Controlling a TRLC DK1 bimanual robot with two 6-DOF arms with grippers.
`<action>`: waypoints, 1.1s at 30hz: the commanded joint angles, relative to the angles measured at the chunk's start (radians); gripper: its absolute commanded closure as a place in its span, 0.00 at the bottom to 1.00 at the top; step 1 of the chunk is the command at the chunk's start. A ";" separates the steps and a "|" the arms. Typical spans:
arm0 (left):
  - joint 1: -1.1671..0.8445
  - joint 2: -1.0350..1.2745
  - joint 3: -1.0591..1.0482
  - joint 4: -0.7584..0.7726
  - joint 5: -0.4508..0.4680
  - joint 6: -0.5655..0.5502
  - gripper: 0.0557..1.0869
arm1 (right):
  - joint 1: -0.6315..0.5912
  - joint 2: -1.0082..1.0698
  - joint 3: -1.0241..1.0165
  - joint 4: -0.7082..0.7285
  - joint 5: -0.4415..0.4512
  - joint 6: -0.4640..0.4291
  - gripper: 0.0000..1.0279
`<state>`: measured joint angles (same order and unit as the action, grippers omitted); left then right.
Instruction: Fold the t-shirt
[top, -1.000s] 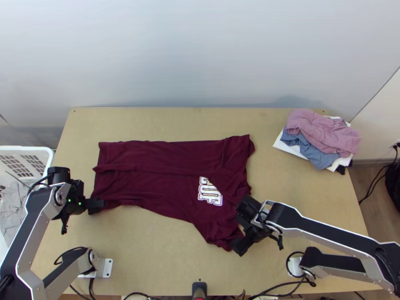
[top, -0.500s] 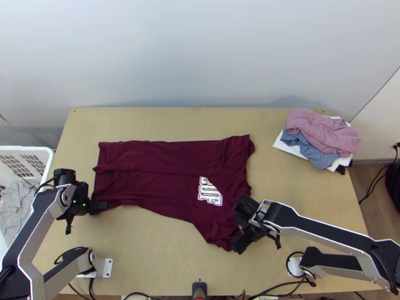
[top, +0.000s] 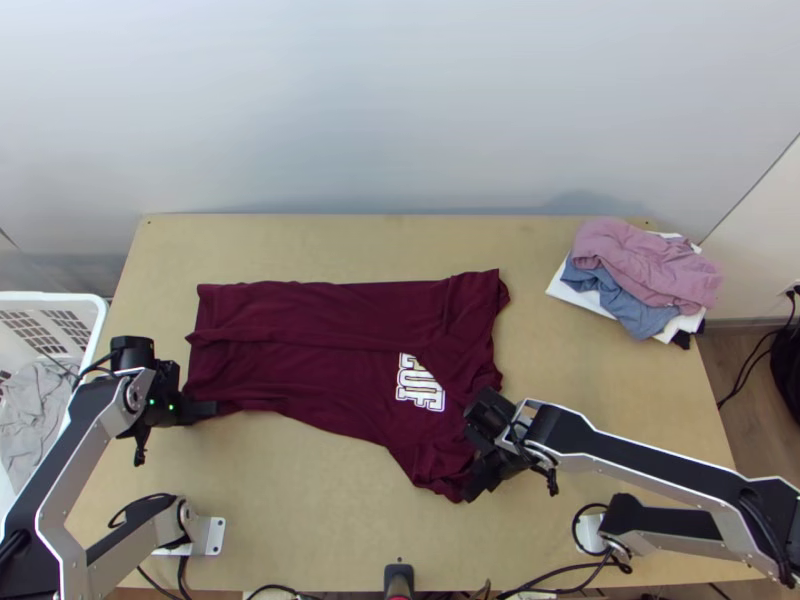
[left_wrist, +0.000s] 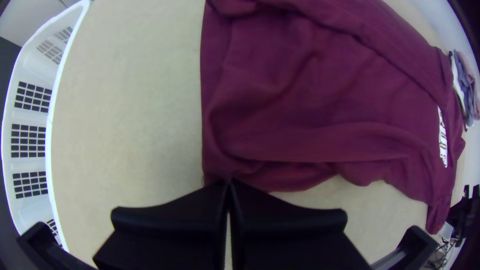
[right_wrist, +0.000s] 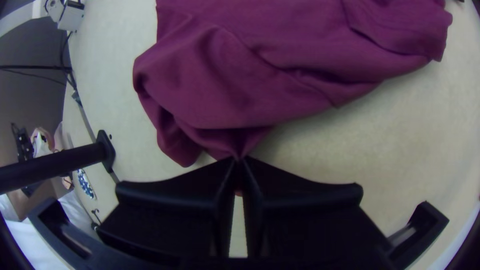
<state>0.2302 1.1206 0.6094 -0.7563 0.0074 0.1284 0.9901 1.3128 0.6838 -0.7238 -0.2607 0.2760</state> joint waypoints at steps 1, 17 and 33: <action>0.011 -0.025 0.050 -0.023 -0.001 0.005 0.96 | -0.033 -0.041 0.040 -0.032 0.034 -0.084 0.97; 0.064 -0.139 0.132 -0.063 0.013 0.048 0.96 | -0.334 -0.193 0.252 -0.301 0.025 -0.116 0.97; 0.078 -0.099 0.257 0.018 0.049 -0.065 0.96 | -0.465 -0.115 0.442 -0.292 0.000 -0.100 0.97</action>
<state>0.3035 0.9848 0.8043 -0.7975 0.0502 0.1219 0.5747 1.1469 1.0538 -1.0386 -0.2581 0.1745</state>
